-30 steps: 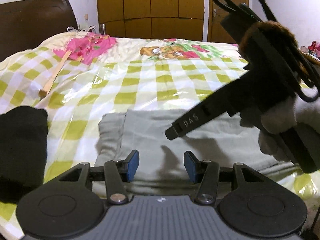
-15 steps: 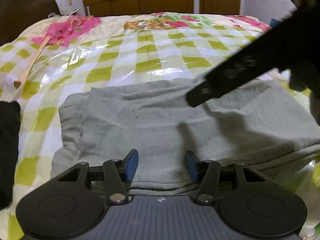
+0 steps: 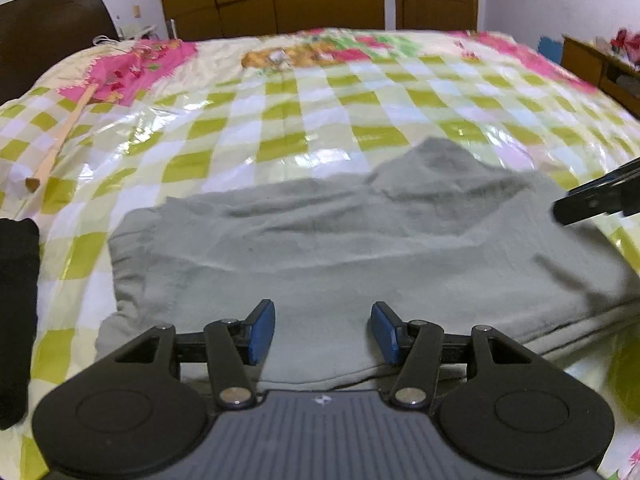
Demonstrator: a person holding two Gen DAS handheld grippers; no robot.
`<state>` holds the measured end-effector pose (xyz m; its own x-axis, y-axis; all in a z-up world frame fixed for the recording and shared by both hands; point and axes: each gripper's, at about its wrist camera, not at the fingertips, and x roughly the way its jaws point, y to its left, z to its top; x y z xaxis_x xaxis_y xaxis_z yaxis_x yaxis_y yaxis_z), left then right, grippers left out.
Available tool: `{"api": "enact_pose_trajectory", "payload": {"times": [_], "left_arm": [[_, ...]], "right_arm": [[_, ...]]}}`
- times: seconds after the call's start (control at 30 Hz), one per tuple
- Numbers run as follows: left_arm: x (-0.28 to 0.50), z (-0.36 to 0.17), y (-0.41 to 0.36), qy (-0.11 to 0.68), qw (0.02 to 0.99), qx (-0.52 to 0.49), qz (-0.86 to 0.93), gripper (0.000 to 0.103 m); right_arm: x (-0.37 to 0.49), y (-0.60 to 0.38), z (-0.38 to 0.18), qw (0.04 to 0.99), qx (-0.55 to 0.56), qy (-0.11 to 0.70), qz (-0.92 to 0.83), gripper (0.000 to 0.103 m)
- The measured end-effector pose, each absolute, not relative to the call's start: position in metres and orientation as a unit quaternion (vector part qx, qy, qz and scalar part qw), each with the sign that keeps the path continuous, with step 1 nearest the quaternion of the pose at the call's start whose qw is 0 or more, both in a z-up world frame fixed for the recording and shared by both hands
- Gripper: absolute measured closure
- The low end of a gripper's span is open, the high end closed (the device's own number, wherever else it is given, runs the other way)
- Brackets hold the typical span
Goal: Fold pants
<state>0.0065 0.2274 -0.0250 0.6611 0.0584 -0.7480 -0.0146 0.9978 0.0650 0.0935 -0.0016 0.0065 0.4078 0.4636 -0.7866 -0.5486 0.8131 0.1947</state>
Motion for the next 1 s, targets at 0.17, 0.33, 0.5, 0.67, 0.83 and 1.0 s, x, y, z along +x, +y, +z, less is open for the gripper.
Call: {"api": "enact_pose_trajectory", "payload": {"times": [0.17, 0.33, 0.5, 0.67, 0.83, 1.0], "left_arm": [[0.01, -0.031, 0.227, 0.419, 0.908, 0.022, 0.025, 0.036], [0.009, -0.025, 0.22, 0.415, 0.909, 0.035, 0.016, 0.036], [0.013, -0.023, 0.208, 0.418, 0.907, 0.043, 0.008, 0.036], [0.021, -0.025, 0.195, 0.422, 0.905, 0.049, -0.005, 0.036], [0.026, -0.024, 0.185, 0.421, 0.905, 0.052, -0.019, 0.036], [0.03, -0.022, 0.172, 0.42, 0.905, 0.055, -0.033, 0.036]], "right_arm": [[0.092, -0.035, -0.005, 0.836, -0.027, 0.475, 0.273, 0.059], [0.099, -0.063, -0.019, 0.817, 0.034, 0.512, 0.264, 0.059], [0.108, -0.076, -0.034, 0.799, 0.098, 0.524, 0.279, 0.056], [0.118, -0.078, -0.046, 0.754, 0.202, 0.533, 0.328, 0.056], [0.125, -0.069, -0.056, 0.744, 0.222, 0.534, 0.335, 0.062], [0.129, -0.064, -0.055, 0.739, 0.241, 0.534, 0.332, 0.094]]}}
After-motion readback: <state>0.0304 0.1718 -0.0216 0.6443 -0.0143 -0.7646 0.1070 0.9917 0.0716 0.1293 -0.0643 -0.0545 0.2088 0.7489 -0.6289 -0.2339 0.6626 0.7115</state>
